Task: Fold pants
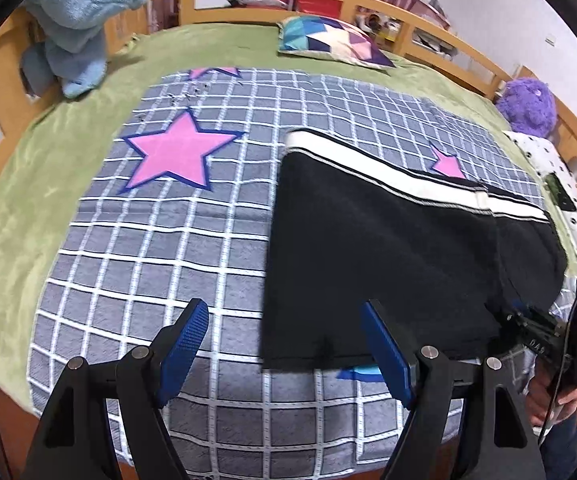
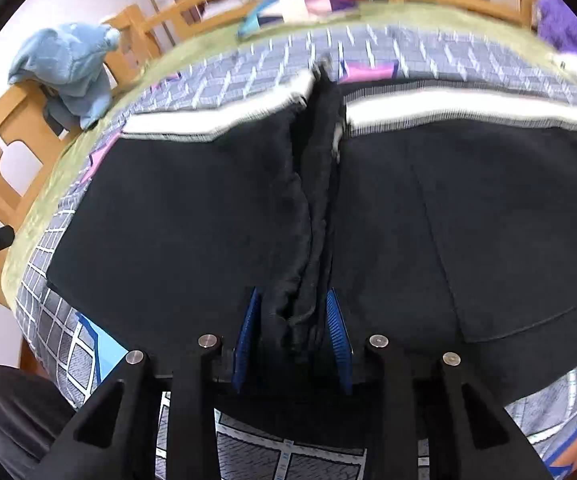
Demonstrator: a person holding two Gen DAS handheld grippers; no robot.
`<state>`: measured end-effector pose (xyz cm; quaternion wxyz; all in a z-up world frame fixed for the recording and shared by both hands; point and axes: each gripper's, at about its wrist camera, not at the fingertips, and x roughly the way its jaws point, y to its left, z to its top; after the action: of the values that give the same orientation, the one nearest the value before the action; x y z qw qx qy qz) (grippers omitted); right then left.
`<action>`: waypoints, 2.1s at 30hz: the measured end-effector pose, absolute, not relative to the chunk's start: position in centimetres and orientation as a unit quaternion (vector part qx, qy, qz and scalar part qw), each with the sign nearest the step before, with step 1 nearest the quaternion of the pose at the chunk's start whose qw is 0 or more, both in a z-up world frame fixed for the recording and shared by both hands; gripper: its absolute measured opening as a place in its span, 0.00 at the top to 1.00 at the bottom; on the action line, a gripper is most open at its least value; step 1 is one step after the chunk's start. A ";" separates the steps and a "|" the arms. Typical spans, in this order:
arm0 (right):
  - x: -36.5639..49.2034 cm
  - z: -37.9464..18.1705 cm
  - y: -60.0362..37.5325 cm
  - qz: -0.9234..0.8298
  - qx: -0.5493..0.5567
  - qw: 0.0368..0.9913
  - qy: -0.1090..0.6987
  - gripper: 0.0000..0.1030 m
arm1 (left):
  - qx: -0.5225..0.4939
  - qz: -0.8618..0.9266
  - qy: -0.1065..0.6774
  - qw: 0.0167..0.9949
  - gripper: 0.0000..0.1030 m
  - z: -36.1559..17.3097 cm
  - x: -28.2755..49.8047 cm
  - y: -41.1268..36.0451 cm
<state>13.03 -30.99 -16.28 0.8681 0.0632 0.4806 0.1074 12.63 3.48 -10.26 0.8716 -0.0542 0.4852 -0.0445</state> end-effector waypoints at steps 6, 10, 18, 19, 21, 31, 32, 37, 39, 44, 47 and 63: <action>14.2 -11.3 -30.4 0.093 0.007 0.911 0.401 0.61 | 0.006 -0.064 0.443 0.894 0.25 -9.0 15.3 1.7; 18.6 -11.5 -30.1 0.107 0.001 0.906 0.410 0.61 | -0.005 -0.080 0.448 0.891 0.25 -9.7 18.2 1.5; 23.4 -14.8 -30.9 0.084 -0.038 0.909 0.407 0.85 | -0.010 -0.152 0.468 0.871 0.25 -15.1 20.4 0.1; 23.8 -15.0 -31.1 0.081 -0.035 0.906 0.415 0.85 | -0.002 -0.154 0.473 0.868 0.25 -15.9 20.4 -0.2; 24.4 -16.6 -31.1 0.069 -0.035 0.894 0.440 0.84 | 0.020 -0.151 0.483 0.862 0.25 -17.8 20.4 -0.8; 17.3 -11.9 -30.6 0.093 -0.034 0.906 0.411 0.61 | 0.017 -0.153 0.453 0.878 0.25 -18.1 17.1 0.4; 16.3 -12.0 -30.2 0.108 -0.031 0.903 0.414 0.58 | 0.022 -0.143 0.452 0.880 0.23 -18.4 16.8 0.4; 14.6 -19.0 -27.0 0.084 -0.110 0.876 0.463 0.55 | -0.002 -0.118 0.459 0.880 0.19 -18.4 16.7 0.9; 14.2 -18.7 -27.1 0.077 -0.106 0.886 0.445 0.55 | -0.034 -0.113 0.471 0.874 0.21 -18.1 16.6 1.6; 12.8 -12.2 -32.3 0.048 -0.019 0.913 0.404 0.52 | -0.091 -0.114 0.461 0.875 0.21 -16.8 15.4 3.8; 11.5 -9.7 -38.3 -0.036 0.008 0.932 0.362 0.38 | -0.096 -0.104 0.453 0.880 0.21 -16.3 15.2 4.9; 12.3 -19.5 -58.7 -0.130 0.276 0.875 0.377 0.28 | -0.170 -0.151 0.479 0.848 0.25 -19.9 24.0 5.1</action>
<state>12.33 -58.72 -19.46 0.8745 0.2763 0.3768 -0.1299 24.02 5.13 -19.89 0.8480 -0.1697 0.4790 -0.1507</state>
